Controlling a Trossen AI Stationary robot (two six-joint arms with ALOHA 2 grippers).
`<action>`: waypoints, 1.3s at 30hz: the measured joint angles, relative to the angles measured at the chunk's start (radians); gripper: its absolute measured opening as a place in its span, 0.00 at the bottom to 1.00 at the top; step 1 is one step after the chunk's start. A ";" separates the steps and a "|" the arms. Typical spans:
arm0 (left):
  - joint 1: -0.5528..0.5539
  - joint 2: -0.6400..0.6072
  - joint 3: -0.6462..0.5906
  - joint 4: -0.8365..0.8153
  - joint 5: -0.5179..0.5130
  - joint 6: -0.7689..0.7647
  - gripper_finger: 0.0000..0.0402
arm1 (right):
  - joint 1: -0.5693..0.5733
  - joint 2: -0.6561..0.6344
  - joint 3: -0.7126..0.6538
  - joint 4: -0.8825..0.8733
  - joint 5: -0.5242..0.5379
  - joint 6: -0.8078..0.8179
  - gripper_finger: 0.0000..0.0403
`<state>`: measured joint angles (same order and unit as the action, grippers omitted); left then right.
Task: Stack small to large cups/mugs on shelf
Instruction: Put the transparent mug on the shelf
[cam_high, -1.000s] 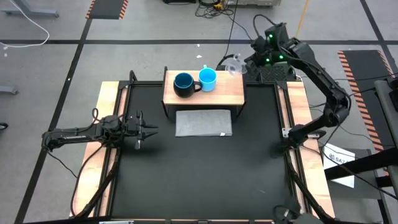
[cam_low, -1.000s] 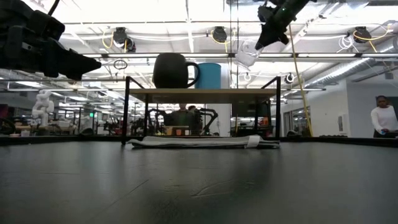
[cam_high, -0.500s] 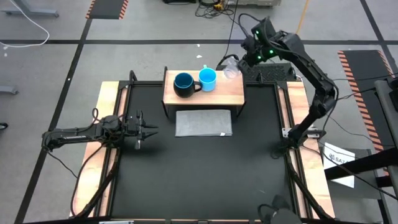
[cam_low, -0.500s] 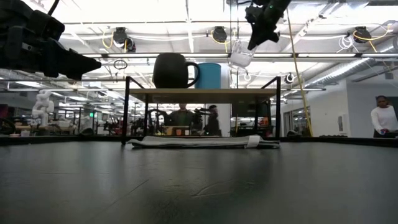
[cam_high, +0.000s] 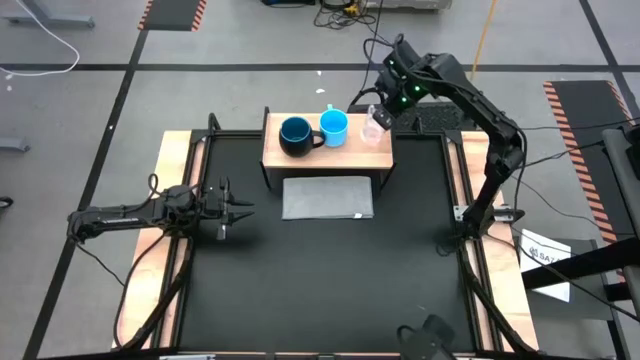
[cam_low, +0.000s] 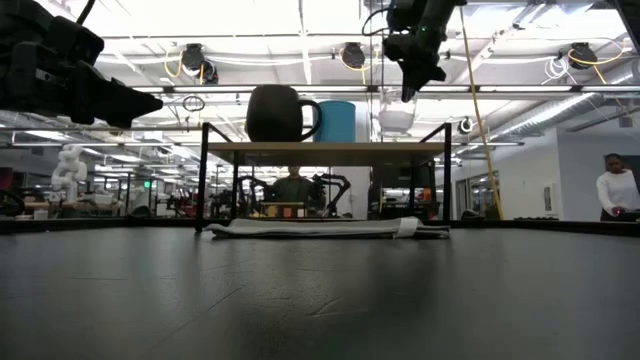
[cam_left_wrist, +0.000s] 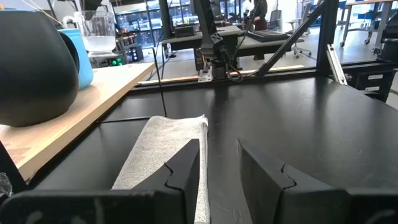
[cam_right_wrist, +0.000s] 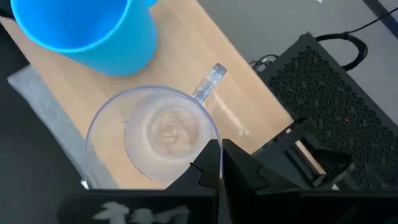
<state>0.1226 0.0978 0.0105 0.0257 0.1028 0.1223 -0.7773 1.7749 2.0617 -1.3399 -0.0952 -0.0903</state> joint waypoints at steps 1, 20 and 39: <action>0.000 0.000 0.000 0.000 0.000 0.000 0.27 | 0.002 0.001 0.000 0.003 -0.002 0.000 0.00; 0.000 0.000 0.000 0.000 0.000 0.005 0.27 | 0.059 0.008 0.000 -0.041 -0.004 -0.003 0.00; 0.000 0.073 0.000 0.000 0.001 0.012 0.27 | 0.079 0.057 0.000 -0.052 -0.005 0.002 0.00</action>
<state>0.1226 0.1707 0.0105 0.0257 0.1036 0.1345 -0.6983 1.8320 2.0617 -1.3924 -0.0999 -0.0884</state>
